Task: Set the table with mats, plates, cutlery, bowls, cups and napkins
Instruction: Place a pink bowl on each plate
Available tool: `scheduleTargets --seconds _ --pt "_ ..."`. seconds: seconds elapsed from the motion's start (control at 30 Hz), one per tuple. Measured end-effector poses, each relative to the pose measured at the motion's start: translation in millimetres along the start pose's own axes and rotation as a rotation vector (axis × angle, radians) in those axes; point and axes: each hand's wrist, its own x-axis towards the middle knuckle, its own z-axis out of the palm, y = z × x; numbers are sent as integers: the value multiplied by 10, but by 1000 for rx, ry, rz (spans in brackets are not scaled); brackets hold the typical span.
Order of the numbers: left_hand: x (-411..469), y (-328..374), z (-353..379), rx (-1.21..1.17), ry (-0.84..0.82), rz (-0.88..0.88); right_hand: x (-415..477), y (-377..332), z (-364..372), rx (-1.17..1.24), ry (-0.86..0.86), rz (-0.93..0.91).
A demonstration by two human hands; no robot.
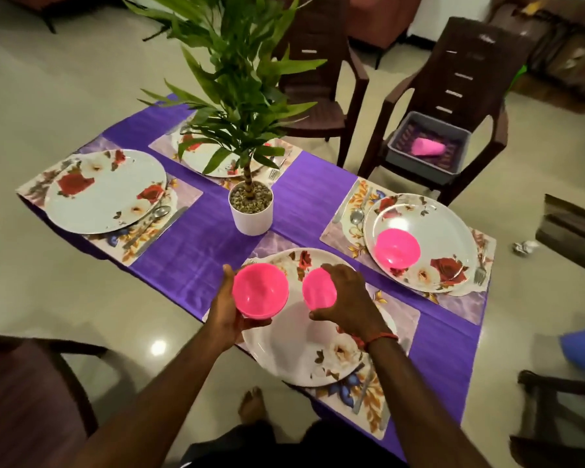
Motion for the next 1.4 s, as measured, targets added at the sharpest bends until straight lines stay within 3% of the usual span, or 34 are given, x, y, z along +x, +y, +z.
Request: scheduleTargets --seconds 0.6,1.17,1.4 --pt "310 205 10 110 -84 -85 221 192 97 2 62 174" --pt "245 98 59 156 -69 -71 266 374 -50 -63 52 170" --pt "139 127 64 175 -88 -19 199 265 -118 -102 127 112"
